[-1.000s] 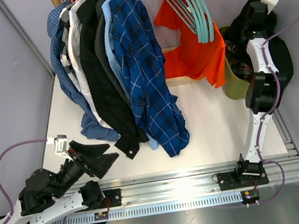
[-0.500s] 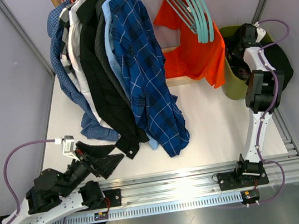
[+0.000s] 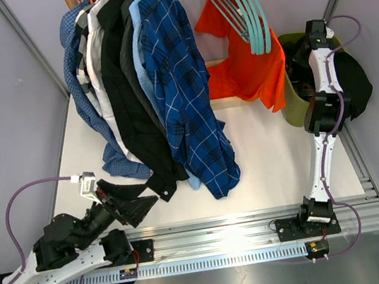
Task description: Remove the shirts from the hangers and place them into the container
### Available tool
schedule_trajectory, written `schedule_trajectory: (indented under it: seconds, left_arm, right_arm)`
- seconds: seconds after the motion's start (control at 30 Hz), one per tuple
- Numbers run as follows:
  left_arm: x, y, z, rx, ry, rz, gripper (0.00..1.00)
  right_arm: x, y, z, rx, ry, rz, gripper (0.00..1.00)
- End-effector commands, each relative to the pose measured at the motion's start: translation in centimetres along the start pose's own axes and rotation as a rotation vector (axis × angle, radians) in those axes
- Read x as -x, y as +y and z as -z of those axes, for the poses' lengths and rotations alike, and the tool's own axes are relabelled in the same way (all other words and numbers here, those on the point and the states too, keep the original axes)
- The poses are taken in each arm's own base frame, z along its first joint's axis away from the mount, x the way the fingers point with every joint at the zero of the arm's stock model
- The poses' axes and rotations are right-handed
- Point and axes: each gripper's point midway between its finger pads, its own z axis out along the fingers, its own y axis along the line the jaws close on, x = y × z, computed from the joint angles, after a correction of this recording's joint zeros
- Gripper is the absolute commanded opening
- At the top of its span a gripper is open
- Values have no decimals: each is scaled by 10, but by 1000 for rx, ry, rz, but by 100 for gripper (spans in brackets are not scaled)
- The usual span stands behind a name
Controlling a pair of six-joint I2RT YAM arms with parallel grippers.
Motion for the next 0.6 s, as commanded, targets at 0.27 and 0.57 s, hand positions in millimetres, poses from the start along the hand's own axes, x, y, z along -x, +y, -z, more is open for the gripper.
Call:
schedule_trajectory:
  seconds: [0.27,0.57]
  left_arm:
    - [44,-13,42,-94,-146,54,99]
    - [46,-19,40,-102,-129,10,99]
  right_arm:
    - [-47,34,17,171,257,-21,0]
    - [37,50,104,241,-29,19,99]
